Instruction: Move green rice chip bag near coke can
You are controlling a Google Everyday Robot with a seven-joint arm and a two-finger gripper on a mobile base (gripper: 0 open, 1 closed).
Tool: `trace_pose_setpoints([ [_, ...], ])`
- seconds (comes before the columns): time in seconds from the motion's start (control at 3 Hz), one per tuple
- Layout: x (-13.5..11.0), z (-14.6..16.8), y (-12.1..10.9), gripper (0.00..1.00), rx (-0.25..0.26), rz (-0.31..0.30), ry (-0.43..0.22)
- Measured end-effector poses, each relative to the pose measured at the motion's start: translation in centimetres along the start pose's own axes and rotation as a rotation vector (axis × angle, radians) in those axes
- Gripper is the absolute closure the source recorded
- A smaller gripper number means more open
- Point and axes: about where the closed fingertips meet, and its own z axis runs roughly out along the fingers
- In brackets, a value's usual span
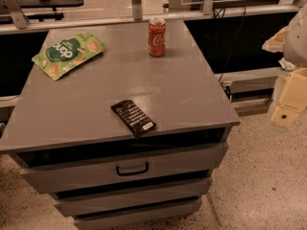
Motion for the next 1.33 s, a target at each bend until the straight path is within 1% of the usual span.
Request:
trace_pose_setpoints([
  [0.33,0.0,0.0,0.0,0.00,0.000,0.000,0.000],
  [0.67,-2.0,1.8,-1.8,0.00,0.008,-0.007,-0.058],
  [1.0,-6.3,4.6,-4.5,0.00,0.022,-0.019,-0.163],
  [1.33,-13.5,7.0,-7.7,0.00,0.038,-0.012,-0.337],
])
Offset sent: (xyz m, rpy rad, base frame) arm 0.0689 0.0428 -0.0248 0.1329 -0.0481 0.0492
